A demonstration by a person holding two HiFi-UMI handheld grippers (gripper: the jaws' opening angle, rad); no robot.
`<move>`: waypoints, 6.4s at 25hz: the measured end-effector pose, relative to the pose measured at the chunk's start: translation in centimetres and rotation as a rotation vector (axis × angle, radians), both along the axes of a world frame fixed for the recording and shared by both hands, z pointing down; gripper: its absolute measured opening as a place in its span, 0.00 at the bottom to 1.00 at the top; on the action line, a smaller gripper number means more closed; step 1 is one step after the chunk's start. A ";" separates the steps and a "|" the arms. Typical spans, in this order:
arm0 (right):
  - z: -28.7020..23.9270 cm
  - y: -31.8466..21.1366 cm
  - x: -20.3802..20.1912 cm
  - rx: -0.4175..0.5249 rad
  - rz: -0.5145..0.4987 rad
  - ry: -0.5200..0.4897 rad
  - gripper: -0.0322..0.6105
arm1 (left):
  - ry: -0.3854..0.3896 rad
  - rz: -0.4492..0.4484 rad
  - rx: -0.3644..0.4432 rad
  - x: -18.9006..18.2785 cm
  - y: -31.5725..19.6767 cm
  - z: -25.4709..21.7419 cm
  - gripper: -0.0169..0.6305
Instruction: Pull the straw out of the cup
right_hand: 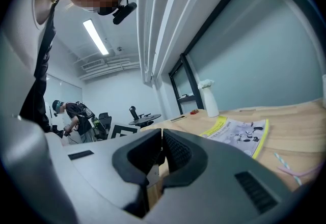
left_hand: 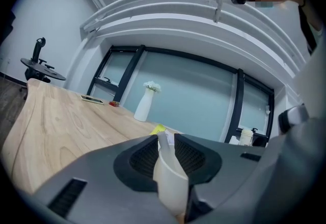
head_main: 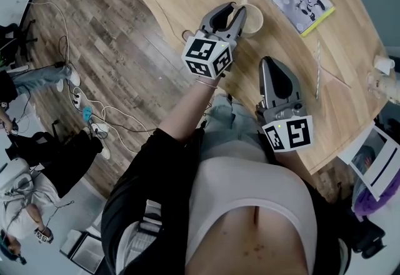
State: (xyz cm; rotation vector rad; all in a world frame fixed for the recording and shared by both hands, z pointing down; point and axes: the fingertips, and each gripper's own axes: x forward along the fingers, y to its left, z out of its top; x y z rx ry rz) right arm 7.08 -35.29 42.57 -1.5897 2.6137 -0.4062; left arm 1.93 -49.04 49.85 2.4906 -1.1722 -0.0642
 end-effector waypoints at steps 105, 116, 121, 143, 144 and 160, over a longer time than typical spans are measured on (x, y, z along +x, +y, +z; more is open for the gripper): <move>-5.9 1.5 -1.5 0.143 -0.037 -0.063 0.10 | 0.053 -0.017 0.244 -1.4 5.8 -13.2 0.09; -6.4 1.6 -1.8 0.157 -0.039 -0.057 0.10 | 0.062 -0.038 0.253 -2.7 7.3 -14.2 0.09; -6.8 1.5 -2.3 0.166 -0.042 -0.057 0.10 | 0.061 -0.051 0.246 -3.8 8.2 -14.4 0.09; -7.2 1.2 -5.5 0.185 -0.051 -0.036 0.10 | 0.063 -0.059 0.278 -9.3 10.7 -16.6 0.09; -7.0 1.2 -5.7 0.184 -0.052 -0.035 0.10 | 0.066 -0.059 0.277 -9.6 10.9 -16.6 0.09; -7.3 3.3 -7.2 0.205 -0.069 -0.018 0.10 | 0.077 -0.035 0.294 -10.8 14.5 -16.5 0.09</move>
